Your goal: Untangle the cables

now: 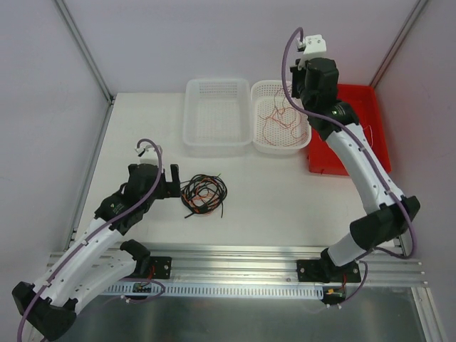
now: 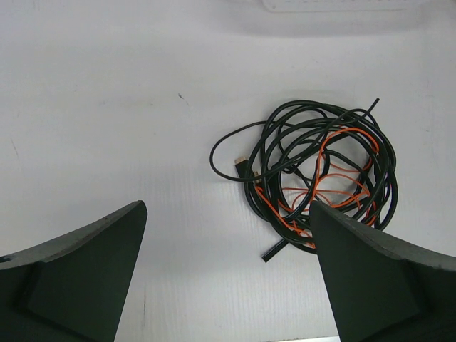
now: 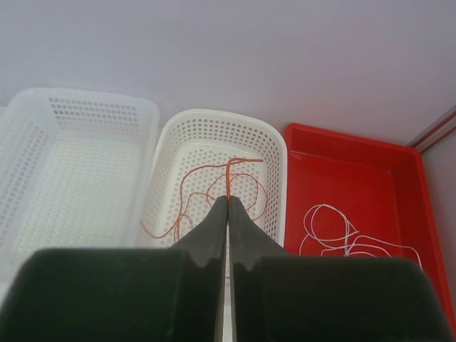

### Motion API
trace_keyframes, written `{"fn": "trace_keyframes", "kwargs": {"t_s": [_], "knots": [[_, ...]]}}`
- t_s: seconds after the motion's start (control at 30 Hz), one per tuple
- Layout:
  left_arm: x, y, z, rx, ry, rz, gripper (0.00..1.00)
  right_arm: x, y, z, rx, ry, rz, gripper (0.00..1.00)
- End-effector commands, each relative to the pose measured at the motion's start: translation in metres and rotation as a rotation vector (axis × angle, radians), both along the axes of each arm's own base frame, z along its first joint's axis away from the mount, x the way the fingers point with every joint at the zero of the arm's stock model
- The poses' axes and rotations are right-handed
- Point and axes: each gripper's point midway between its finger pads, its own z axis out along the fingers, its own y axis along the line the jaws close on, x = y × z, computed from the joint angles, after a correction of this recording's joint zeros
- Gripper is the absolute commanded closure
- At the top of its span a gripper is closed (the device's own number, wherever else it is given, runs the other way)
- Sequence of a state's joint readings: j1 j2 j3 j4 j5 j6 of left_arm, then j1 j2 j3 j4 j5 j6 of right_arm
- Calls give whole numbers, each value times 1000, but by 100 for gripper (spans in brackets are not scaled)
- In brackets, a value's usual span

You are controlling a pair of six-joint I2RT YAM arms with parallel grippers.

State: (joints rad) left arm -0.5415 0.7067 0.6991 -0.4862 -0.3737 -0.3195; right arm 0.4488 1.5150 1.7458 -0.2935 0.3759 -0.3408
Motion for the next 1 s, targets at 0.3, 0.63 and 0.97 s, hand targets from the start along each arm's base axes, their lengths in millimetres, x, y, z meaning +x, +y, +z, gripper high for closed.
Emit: {"fn": "trace_keyframes", "kwargs": {"t_s": [0.3,0.63,0.97], "knots": [[10,-6,-3,30,19,-30,1,106,2,-152,70,275,-20,69],[10,-19,-12,11,71,-85,1,39,23,-177,168,410,94,30],[6,-35,-21,-20,122,-160,1,-62,87,-180,413,510,284,31]]}}
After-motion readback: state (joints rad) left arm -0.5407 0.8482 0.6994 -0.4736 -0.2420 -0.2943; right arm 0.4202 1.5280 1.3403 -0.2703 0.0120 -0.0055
